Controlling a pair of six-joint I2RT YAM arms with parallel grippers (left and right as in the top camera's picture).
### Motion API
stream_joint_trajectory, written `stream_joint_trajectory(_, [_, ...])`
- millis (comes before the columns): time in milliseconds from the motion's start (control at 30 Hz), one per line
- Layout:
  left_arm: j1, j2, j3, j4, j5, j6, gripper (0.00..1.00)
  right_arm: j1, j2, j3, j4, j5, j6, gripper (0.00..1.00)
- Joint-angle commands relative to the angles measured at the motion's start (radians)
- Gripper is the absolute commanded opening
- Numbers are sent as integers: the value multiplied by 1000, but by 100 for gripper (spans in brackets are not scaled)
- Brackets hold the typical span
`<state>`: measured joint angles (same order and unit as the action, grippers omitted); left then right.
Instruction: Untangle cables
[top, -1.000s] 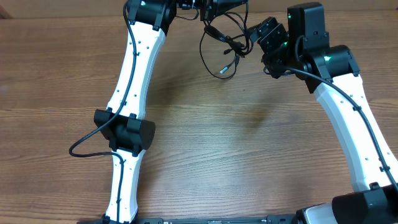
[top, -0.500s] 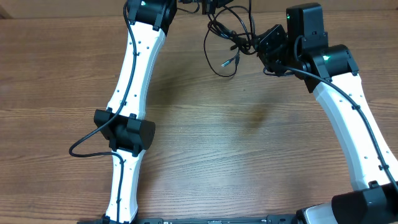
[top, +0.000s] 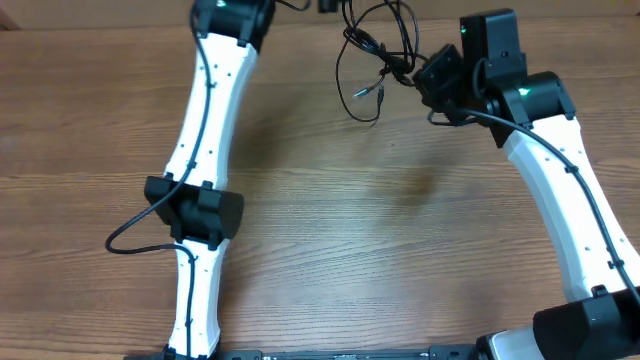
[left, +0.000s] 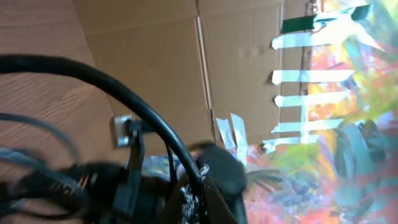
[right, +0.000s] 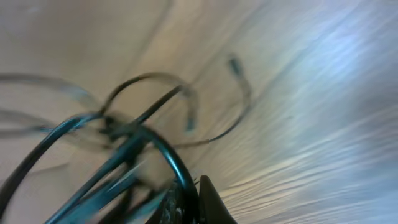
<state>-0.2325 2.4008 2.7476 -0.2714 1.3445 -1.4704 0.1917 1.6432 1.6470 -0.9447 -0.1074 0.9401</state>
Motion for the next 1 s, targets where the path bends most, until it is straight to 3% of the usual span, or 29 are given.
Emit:
stream_joint_trajectory(0, [115,-82,19,18,111,-49,4,-106,3,-7,-21,72,-109,4])
stream_joint_trajectory(433, [385,-194,19,18,236,-76,4,-410,3,-7,-48,61,-255,4])
stream_joint_trajectory(800, [464,-236,19,18,236,-83,4,-447,3,-7,-26,178,-341,4])
stream_joint_trajectory(967, [464,-243,19,77,235,-75,4,-442,-2,-6,-34,123,-348,4])
